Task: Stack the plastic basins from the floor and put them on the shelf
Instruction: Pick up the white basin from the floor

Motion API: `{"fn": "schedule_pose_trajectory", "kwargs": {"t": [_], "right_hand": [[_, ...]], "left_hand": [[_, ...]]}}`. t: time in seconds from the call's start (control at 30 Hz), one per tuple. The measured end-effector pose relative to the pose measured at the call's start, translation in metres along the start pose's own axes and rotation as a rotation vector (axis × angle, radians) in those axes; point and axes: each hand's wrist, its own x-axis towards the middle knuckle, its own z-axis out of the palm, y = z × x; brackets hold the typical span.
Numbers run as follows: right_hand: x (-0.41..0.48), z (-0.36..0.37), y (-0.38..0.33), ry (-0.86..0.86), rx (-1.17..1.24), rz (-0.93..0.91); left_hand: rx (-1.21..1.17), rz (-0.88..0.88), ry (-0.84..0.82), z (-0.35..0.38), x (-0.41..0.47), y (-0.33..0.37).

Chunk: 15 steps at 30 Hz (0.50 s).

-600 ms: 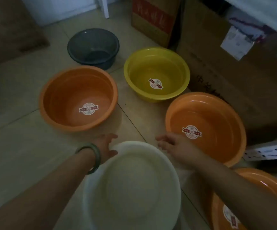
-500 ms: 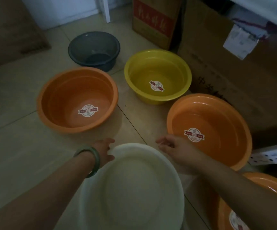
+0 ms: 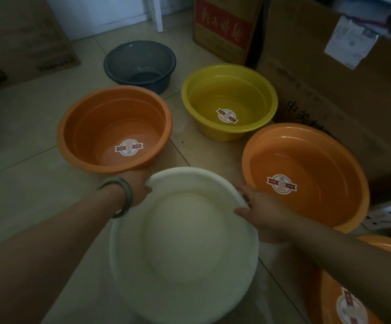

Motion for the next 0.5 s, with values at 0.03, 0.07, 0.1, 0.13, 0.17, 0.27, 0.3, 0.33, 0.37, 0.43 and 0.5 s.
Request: {"fn": "schedule_pose_trajectory", "kwargs": {"t": [0.03, 0.07, 0.1, 0.13, 0.17, 0.27, 0.3, 0.33, 0.37, 0.43, 0.5], "right_hand": [[-0.001, 0.004, 0.003, 0.005, 0.012, 0.001], [-0.003, 0.008, 0.005, 0.009, 0.030, -0.006], [-0.005, 0.011, 0.009, 0.009, 0.054, -0.008], [-0.006, 0.014, 0.012, 0.012, 0.094, -0.009], [-0.008, 0.016, 0.014, 0.010, 0.155, 0.002], [-0.011, 0.025, 0.020, -0.029, 0.380, 0.082], [-0.012, 0.028, 0.021, -0.043, 0.429, 0.113], [-0.012, 0.031, 0.021, -0.045, 0.463, 0.136], [-0.012, 0.033, 0.021, -0.036, 0.484, 0.152], [-0.010, 0.035, 0.020, 0.014, 0.459, 0.160], [-0.006, 0.035, 0.020, 0.070, 0.369, 0.168]], "left_hand": [[-0.003, -0.017, 0.018, -0.001, 0.001, -0.003], [-0.010, -0.034, 0.029, -0.001, 0.001, -0.006], [-0.028, -0.057, 0.038, 0.000, 0.001, -0.010], [-0.051, -0.076, 0.048, 0.001, 0.001, -0.013], [-0.075, -0.087, 0.068, 0.002, 0.000, -0.016], [-0.164, -0.109, 0.113, 0.007, -0.006, -0.023], [-0.206, -0.113, 0.107, 0.010, -0.008, -0.026], [-0.262, -0.125, 0.089, 0.012, -0.010, -0.028], [-0.326, -0.149, 0.060, 0.015, -0.011, -0.030], [-0.447, -0.213, -0.003, 0.019, -0.014, -0.033], [-0.561, -0.250, -0.074, 0.020, -0.019, -0.032]]}}
